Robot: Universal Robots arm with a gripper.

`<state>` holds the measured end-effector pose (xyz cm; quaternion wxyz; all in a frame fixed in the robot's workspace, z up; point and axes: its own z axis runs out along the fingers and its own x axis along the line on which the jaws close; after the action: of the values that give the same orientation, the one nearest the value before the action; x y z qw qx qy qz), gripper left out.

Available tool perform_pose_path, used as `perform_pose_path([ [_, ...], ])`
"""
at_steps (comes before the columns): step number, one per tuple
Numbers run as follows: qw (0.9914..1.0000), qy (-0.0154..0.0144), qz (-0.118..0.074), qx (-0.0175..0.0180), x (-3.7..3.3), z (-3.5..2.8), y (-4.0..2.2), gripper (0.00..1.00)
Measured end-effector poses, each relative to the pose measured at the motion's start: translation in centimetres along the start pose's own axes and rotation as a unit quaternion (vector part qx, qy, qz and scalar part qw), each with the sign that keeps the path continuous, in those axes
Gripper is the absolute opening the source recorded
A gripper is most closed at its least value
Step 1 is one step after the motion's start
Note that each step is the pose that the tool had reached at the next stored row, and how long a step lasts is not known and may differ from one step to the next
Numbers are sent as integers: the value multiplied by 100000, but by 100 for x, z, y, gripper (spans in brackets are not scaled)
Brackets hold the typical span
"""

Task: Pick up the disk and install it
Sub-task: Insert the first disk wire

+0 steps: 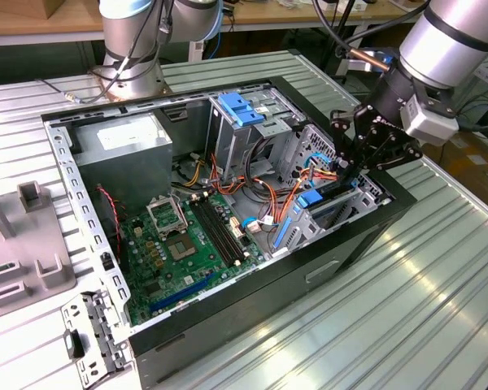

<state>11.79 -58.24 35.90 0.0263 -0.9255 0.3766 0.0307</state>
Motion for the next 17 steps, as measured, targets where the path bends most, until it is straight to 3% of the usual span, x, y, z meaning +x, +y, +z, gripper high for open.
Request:
perform_pose_path([
  [8,99878,129,4920,376,0,3,0,17],
  [15,99644,217,8401,643,0,5,0,17],
  [17,99512,252,9838,756,0,6,0,17],
])
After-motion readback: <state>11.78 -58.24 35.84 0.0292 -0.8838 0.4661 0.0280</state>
